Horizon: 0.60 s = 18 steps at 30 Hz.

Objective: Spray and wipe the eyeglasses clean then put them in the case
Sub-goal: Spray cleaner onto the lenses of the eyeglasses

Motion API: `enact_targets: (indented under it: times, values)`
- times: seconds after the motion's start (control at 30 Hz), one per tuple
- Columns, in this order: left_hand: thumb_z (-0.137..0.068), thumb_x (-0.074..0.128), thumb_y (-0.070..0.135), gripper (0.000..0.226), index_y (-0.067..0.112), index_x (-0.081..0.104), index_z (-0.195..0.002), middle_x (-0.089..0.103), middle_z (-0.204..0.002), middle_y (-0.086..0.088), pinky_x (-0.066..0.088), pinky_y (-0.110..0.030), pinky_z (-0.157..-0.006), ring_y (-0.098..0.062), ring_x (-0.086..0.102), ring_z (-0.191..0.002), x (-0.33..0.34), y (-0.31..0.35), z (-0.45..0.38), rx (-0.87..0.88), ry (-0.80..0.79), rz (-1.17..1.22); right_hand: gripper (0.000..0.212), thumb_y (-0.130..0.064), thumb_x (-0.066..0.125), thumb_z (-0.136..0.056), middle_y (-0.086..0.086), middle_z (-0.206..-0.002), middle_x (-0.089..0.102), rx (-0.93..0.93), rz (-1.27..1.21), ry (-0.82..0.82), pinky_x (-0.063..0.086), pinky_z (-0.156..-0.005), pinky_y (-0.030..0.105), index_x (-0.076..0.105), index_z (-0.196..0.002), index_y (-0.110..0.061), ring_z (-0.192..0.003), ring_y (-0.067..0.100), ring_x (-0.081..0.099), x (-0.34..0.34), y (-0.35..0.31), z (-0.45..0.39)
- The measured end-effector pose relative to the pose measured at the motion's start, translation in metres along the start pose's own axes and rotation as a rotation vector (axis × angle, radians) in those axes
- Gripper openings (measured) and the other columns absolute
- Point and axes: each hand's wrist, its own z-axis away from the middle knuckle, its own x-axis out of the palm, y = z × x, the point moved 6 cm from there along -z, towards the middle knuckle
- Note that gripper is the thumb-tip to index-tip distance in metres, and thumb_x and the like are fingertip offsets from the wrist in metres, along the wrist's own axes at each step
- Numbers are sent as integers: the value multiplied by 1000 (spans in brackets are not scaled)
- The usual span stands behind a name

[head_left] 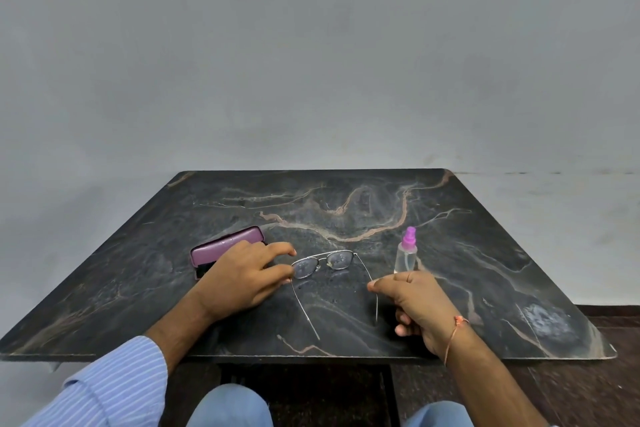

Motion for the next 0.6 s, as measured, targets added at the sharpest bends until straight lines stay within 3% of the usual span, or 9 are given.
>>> enact_targets:
  times: [0.13, 0.23, 0.33, 0.43, 0.6]
  values:
    - [-109, 62, 37, 19, 25, 73, -118, 70, -139, -1, 48, -39, -74, -22, 66, -87, 1, 4, 5, 9, 0, -38, 26, -16, 80, -88, 3, -61, 44, -9, 38, -1, 42, -38, 23, 76, -100, 7, -40, 11, 35, 1, 0, 1]
    - [-110, 60, 37, 24, 26, 73, -127, 69, -143, 1, 53, -41, -82, -22, 70, -100, -1, 2, 7, -25, 2, -20, 27, -16, 79, -90, 10, -71, 46, -22, 64, 8, 45, -38, 24, 75, -100, 8, -40, 11, 36, 1, -1, 3]
    - [-108, 63, 37, 27, 27, 75, -130, 70, -142, 3, 53, -43, -91, -23, 72, -113, -8, -2, 14, -108, 33, -8, 24, -18, 80, -91, 4, -61, 45, -39, 59, 25, 48, -40, 25, 76, -97, 5, -39, 11, 37, 0, 0, 5]
    - [-103, 68, 35, 27, 28, 77, -127, 72, -139, 5, 48, -46, -97, -23, 71, -119, -23, -12, 32, -281, 114, 14, 12, -23, 81, -90, 6, -63, 49, -125, 77, 81, 50, -41, 27, 81, -93, -10, -41, 11, 40, 0, -1, 12]
    - [-103, 57, 29, 29, 24, 72, -126, 67, -132, 6, 48, -46, -100, -22, 64, -119, -36, -46, 78, -695, 224, 192, 6, -28, 78, -94, 9, -60, 50, -443, 254, 303, 50, -45, 28, 76, -96, -33, -47, 15, 52, 1, -12, 34]
